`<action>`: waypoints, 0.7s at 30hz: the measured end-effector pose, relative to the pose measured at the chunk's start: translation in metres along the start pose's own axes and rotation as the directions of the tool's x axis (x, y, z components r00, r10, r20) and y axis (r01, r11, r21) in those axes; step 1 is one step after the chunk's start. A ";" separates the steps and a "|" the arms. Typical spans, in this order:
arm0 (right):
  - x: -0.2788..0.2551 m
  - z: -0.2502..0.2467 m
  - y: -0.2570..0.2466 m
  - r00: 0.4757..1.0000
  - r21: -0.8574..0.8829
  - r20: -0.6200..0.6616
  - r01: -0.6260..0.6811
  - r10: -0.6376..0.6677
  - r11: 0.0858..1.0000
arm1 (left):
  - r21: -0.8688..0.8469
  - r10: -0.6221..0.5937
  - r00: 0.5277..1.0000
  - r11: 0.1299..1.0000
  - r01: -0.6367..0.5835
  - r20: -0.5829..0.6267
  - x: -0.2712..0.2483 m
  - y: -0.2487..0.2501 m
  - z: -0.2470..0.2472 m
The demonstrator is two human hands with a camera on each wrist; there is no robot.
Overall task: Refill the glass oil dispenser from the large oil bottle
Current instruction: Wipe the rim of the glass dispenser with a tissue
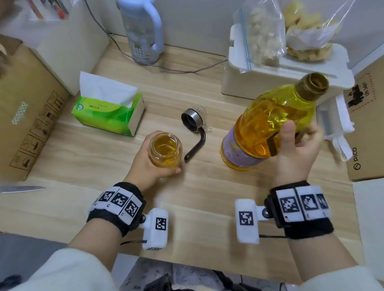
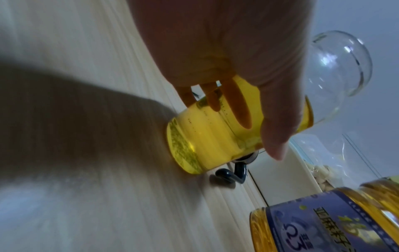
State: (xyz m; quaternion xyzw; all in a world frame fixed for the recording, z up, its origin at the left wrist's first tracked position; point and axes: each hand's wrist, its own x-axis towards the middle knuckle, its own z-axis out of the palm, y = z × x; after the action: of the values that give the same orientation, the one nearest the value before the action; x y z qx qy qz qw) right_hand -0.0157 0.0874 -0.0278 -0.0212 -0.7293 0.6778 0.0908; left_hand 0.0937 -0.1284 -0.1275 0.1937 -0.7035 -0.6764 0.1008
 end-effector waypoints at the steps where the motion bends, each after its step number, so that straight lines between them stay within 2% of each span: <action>1: -0.002 -0.001 -0.003 0.999 0.031 -0.027 0.020 -0.019 0.999 | -0.002 0.008 1.000 1.000 -0.008 0.003 0.002 -0.001 -0.001; 4: -0.006 -0.009 -0.018 0.955 -0.028 -0.220 0.198 -0.199 0.980 | -0.009 0.029 0.999 1.000 -0.029 0.022 0.008 -0.003 -0.007; 5: -0.012 -0.007 -0.028 0.936 -0.043 -0.246 0.247 -0.250 0.968 | -0.004 0.033 0.999 0.999 -0.033 0.031 0.010 -0.003 -0.009; 6: -0.020 0.002 -0.039 0.935 -0.014 -0.219 0.283 -0.279 0.959 | 0.007 0.031 0.999 0.999 -0.032 0.043 0.012 -0.003 -0.012; 8: -0.039 0.035 -0.059 0.920 0.110 -0.005 0.390 -0.392 0.914 | 0.023 0.011 0.994 1.000 -0.014 0.110 0.016 -0.005 -0.017; 10: -0.054 0.094 -0.066 0.877 0.039 0.256 0.410 -0.406 0.911 | 0.029 -0.034 0.977 0.999 0.029 0.210 0.017 -0.002 -0.025; 12: -0.065 0.159 -0.065 0.808 -0.046 0.536 0.319 -0.246 0.946 | 0.108 -0.081 0.960 0.993 0.054 0.267 0.016 0.005 -0.043; 14: -0.070 0.212 -0.059 0.715 -0.129 0.696 0.213 -0.064 0.968 | 0.181 -0.064 0.977 0.983 0.027 0.204 0.017 0.013 -0.073; 15: -0.070 0.237 -0.055 0.694 -0.173 0.720 0.192 -0.009 0.966 | 0.177 -0.026 0.993 0.984 0.005 0.115 0.018 0.017 -0.095; 16: -0.068 0.254 -0.051 0.699 -0.238 0.714 0.182 0.045 0.954 | 0.161 0.014 1.000 0.987 -0.012 -0.010 0.019 0.019 -0.114; 18: -0.058 0.280 -0.035 0.729 -0.467 0.661 0.215 0.177 0.858 | 0.209 0.113 0.959 0.976 -0.058 -0.261 0.030 0.018 -0.153; 19: -0.051 0.290 -0.026 0.736 -0.596 0.624 0.231 0.263 0.769 | 0.270 0.149 0.938 0.961 -0.063 -0.313 0.039 0.013 -0.169; 21: -0.044 0.299 -0.016 0.698 -0.741 0.591 0.271 0.405 0.614 | 0.357 0.126 0.949 0.934 -0.016 -0.288 0.059 0.008 -0.182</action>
State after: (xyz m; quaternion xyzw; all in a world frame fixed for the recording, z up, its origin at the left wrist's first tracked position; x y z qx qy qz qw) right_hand -0.0194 -0.2148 -0.0358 0.1750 -0.9221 0.2424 -0.2456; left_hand 0.1123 -0.3187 -0.1149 0.2849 -0.7949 -0.4982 0.1972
